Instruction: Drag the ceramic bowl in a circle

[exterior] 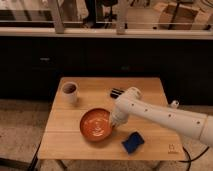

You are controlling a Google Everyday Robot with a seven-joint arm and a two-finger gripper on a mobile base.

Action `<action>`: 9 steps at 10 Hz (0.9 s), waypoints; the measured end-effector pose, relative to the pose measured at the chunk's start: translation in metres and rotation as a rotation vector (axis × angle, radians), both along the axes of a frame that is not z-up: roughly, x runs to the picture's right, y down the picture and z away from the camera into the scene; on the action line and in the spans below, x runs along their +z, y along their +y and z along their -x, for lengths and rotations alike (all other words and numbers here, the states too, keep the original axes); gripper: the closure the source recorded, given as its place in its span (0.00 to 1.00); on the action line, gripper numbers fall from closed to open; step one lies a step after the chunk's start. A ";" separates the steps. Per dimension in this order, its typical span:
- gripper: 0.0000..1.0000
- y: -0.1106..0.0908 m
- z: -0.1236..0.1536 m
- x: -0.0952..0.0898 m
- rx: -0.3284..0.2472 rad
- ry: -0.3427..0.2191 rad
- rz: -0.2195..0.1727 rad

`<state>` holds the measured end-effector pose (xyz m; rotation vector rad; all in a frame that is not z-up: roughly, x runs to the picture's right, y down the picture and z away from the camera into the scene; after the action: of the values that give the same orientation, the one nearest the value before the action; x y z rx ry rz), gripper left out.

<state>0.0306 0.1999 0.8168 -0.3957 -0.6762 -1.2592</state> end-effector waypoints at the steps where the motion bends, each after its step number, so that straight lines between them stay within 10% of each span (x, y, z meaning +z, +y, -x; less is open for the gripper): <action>1: 1.00 -0.015 0.013 0.014 -0.015 -0.017 0.002; 5: 1.00 -0.052 -0.001 0.048 0.016 0.004 -0.003; 9: 1.00 -0.076 -0.076 0.048 0.150 0.105 -0.058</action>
<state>0.1064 0.1244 0.8644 -0.3541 -0.5682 -1.1054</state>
